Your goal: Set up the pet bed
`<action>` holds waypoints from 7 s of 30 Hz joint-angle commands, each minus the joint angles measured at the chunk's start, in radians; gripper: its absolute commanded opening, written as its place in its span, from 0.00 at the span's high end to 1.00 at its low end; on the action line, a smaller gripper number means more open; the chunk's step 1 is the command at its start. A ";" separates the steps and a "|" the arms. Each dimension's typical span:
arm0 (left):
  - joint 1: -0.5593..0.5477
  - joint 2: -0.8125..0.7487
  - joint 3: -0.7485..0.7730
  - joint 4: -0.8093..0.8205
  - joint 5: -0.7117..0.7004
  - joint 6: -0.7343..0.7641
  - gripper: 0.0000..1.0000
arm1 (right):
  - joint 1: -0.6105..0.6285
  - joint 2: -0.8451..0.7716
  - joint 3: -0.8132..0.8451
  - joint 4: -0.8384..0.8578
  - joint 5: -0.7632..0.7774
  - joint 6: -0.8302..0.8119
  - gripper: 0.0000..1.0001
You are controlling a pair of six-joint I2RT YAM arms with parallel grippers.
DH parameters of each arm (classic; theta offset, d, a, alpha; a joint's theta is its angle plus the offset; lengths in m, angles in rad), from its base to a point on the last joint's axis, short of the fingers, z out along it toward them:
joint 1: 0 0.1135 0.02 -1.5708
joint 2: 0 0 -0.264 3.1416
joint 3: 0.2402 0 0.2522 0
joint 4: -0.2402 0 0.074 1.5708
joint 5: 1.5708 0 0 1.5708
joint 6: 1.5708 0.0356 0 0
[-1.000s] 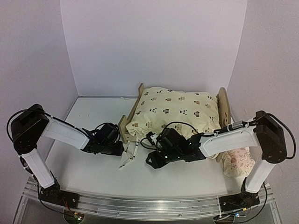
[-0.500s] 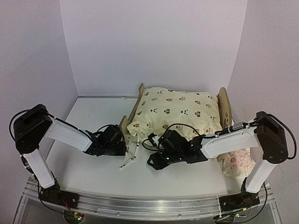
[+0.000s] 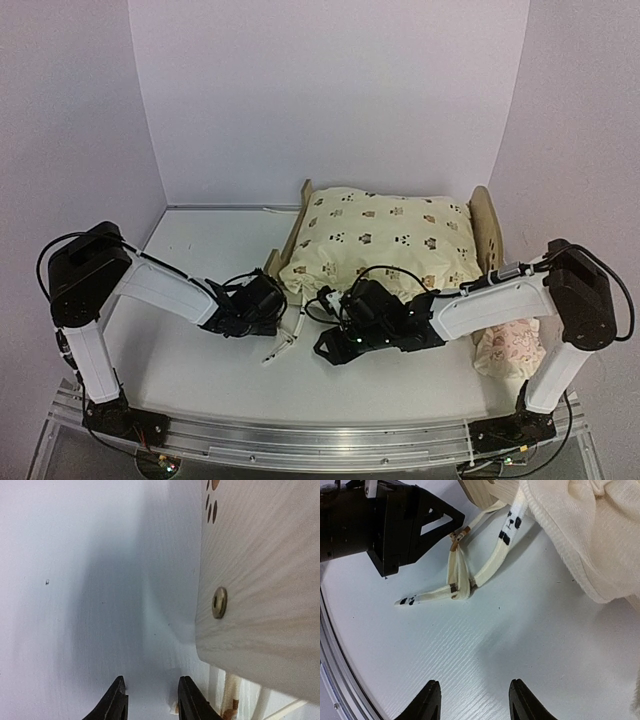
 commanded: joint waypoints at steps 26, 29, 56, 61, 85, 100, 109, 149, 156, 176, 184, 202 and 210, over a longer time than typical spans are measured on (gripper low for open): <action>-0.090 -0.415 -0.272 0.103 0.273 0.315 0.64 | 0.022 -0.027 0.008 0.028 -0.016 0.095 0.52; -0.090 -0.426 -0.296 0.201 0.285 0.420 0.63 | 0.026 -0.022 0.008 0.028 -0.010 0.096 0.52; -0.089 -0.145 -0.276 0.391 0.192 0.604 0.63 | 0.032 -0.075 -0.068 0.026 0.007 0.102 0.52; -0.089 -0.116 -0.286 0.429 0.207 0.604 0.64 | 0.032 -0.062 -0.061 0.027 0.004 0.102 0.52; -0.073 -0.246 -0.355 0.410 0.313 0.515 1.00 | 0.070 -0.033 -0.002 0.015 0.011 0.108 0.52; -0.074 -0.414 -0.404 0.371 0.365 0.440 1.00 | 0.195 0.181 0.223 -0.036 0.178 0.259 0.38; -0.073 -0.432 -0.420 0.392 0.390 0.437 1.00 | 0.200 0.217 0.243 0.009 0.185 0.308 0.34; -0.074 -0.426 -0.418 0.415 0.432 0.428 1.00 | 0.197 0.214 0.149 0.281 0.269 0.474 0.56; -0.073 -0.440 -0.422 0.410 0.432 0.427 1.00 | 0.196 0.216 0.137 0.251 0.294 0.471 0.92; -0.073 -0.513 -0.442 0.358 0.336 0.381 1.00 | 0.142 0.038 -0.077 0.221 0.257 0.330 1.00; -0.073 -0.483 -0.435 0.353 0.312 0.374 1.00 | 0.133 0.015 -0.074 0.192 0.199 0.257 1.00; -0.073 -0.437 -0.424 0.395 0.366 0.387 1.00 | 0.117 0.044 0.036 0.113 -0.065 0.160 0.18; -0.073 -0.437 -0.423 0.400 0.377 0.389 1.00 | 0.098 0.113 0.087 0.091 0.069 0.154 0.19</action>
